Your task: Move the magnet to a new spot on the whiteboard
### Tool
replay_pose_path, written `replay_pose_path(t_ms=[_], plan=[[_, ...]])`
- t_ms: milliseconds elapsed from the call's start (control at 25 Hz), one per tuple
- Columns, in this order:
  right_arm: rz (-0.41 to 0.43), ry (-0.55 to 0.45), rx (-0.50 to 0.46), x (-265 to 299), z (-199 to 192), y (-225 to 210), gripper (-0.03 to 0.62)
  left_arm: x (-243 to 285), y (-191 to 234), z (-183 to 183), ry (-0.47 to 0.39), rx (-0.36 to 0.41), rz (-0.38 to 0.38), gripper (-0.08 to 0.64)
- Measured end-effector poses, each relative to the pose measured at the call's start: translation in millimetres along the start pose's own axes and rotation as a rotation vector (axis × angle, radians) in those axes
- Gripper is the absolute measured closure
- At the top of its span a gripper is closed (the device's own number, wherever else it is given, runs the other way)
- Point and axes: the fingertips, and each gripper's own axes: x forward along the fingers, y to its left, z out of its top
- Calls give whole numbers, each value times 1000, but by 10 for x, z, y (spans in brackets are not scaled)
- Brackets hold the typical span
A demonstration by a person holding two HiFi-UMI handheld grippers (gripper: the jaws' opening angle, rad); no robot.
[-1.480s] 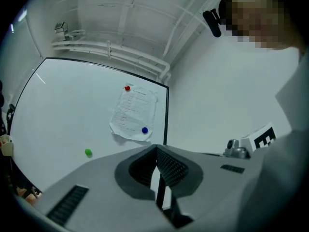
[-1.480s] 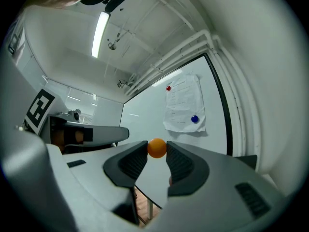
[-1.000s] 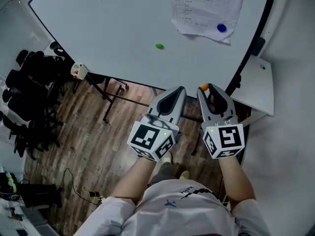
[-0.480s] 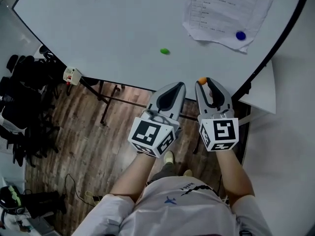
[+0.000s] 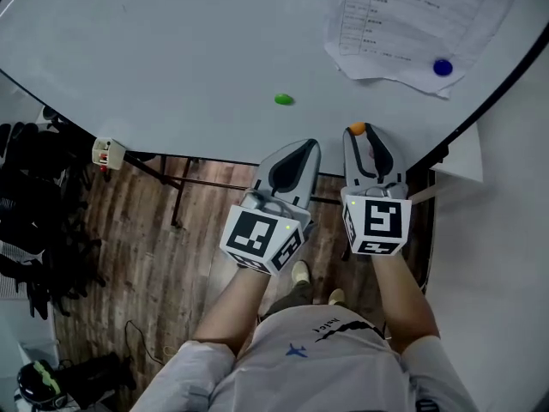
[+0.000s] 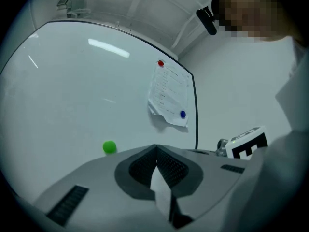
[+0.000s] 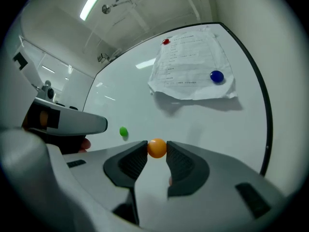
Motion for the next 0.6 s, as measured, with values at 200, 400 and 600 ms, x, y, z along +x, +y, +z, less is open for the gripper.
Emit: replay_pose_path(t_ms=[200,400,600], plan=[[-77,-15,-16,166,-13,-59,463,133,148,-89,22,-12,-31,551],[-132,-12,-10,303,-79,-108,463,216,265,-134,36,-17,-46,551],[-181,-16,1,354,-114,-146,463,249,364,-163,44,-27,-46,551]])
